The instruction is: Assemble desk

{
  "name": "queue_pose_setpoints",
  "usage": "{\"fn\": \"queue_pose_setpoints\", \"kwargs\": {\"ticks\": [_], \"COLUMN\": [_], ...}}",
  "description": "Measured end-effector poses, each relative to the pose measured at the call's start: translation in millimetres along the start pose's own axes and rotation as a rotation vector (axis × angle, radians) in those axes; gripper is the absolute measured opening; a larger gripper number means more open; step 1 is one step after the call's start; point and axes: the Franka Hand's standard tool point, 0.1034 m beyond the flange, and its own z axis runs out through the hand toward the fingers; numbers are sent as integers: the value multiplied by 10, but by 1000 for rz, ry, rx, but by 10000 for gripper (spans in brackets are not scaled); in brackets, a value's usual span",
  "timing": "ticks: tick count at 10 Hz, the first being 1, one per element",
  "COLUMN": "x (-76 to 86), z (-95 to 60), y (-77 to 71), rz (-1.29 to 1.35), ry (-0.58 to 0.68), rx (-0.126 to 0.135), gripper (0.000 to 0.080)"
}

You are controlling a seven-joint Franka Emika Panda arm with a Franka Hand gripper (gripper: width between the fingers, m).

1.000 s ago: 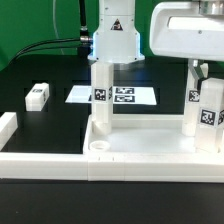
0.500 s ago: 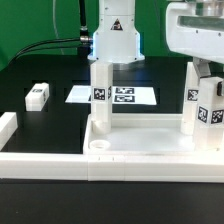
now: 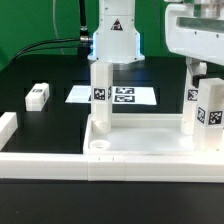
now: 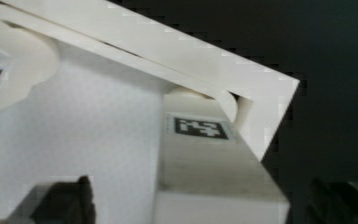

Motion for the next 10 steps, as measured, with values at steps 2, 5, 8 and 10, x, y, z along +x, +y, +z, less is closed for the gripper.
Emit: {"fn": "queue_pose_setpoints", "kwargs": {"ticks": [2,5,8,10], "x": [7,57,105,104], "z": [-3,-2,0,3], "y": [-16,-12,-4,-2], "rz": [-239,-656,-934,-1063], "ry": [10,29,35,45], "rx": [4,-7,-15,-29], "gripper": [633,649,649,649]}}
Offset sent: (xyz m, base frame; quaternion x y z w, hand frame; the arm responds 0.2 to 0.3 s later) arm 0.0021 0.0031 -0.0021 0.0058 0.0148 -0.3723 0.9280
